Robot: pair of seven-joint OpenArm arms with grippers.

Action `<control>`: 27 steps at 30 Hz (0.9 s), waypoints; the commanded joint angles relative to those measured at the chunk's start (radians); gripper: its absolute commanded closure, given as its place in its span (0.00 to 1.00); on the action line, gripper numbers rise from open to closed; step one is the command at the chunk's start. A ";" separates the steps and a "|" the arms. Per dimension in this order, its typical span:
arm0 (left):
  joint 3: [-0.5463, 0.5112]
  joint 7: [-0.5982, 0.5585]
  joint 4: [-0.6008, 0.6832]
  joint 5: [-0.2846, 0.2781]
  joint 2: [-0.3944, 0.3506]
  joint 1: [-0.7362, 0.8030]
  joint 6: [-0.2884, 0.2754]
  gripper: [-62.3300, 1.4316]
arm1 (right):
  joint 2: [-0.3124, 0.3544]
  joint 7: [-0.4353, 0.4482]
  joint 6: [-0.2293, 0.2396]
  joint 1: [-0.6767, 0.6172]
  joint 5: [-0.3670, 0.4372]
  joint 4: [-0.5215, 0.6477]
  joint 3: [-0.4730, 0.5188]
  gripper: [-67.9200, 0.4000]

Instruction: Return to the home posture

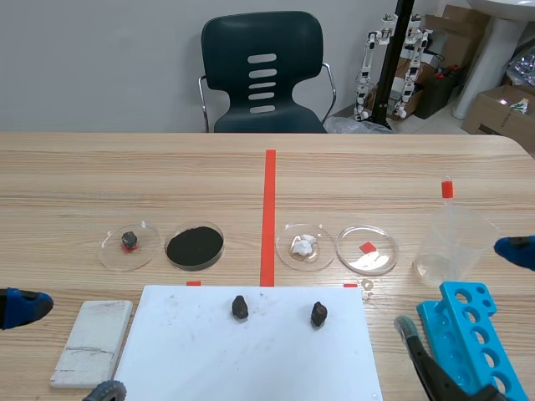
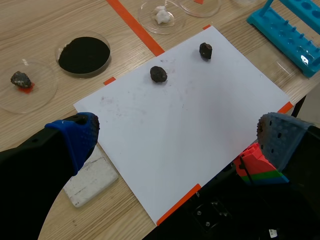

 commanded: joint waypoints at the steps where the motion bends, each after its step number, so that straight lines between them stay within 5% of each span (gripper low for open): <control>1: -0.003 -0.011 0.014 -0.011 0.007 -0.003 0.002 0.00 | 0.016 0.014 0.012 -0.014 0.006 0.032 0.004 0.00; 7: -0.003 -0.011 0.014 -0.011 0.007 -0.003 0.002 0.00 | 0.016 0.014 0.042 -0.054 0.010 0.046 0.015 0.00; 16: -0.003 -0.011 0.014 -0.011 0.007 -0.003 0.002 0.00 | 0.016 0.015 0.251 -0.058 0.097 0.046 0.146 0.00; 27: -0.003 -0.011 0.014 -0.011 0.007 -0.003 0.002 0.00 | 0.016 0.027 0.340 -0.055 0.069 0.046 0.187 0.00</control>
